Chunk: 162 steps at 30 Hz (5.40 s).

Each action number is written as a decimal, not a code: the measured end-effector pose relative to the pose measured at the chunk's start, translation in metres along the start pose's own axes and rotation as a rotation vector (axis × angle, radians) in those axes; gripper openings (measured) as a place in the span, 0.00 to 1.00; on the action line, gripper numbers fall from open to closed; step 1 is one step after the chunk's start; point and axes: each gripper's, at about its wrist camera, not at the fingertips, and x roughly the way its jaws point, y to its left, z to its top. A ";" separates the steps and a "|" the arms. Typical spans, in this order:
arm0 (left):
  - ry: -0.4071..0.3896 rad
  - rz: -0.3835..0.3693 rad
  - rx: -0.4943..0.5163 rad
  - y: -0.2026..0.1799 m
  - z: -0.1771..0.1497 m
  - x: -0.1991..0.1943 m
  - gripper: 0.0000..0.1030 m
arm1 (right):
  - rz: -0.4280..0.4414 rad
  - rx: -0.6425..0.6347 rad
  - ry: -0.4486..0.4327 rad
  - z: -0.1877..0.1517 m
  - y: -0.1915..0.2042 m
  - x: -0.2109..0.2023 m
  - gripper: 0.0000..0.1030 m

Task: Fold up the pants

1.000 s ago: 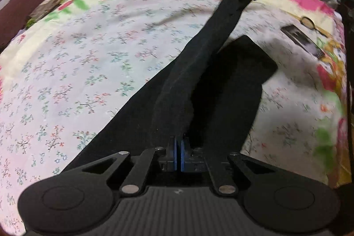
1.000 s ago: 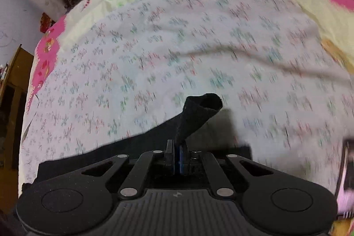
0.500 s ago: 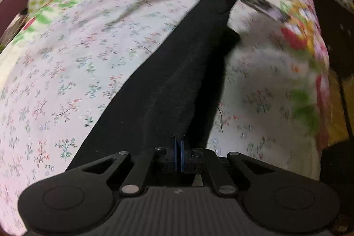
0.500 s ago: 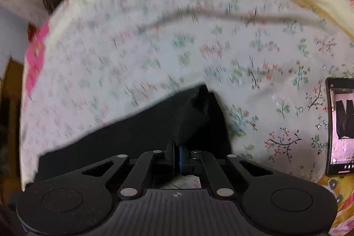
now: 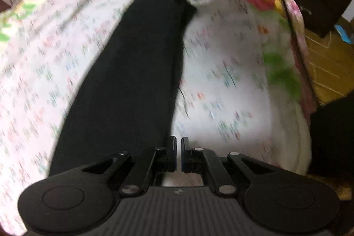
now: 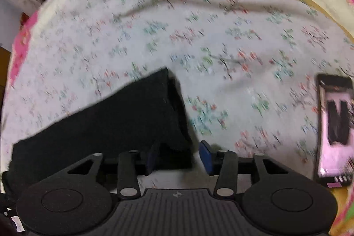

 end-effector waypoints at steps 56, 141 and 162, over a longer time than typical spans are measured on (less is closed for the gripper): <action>-0.138 -0.118 0.177 -0.020 0.165 0.112 0.15 | 0.344 0.321 -0.056 -0.035 -0.085 -0.042 0.00; -0.293 -0.033 -0.142 -0.029 0.189 0.117 0.13 | 0.389 0.201 -0.083 0.012 -0.071 -0.064 0.00; -0.045 0.337 -0.707 0.044 -0.102 0.005 0.24 | 0.131 -0.258 0.064 -0.028 0.169 -0.013 0.00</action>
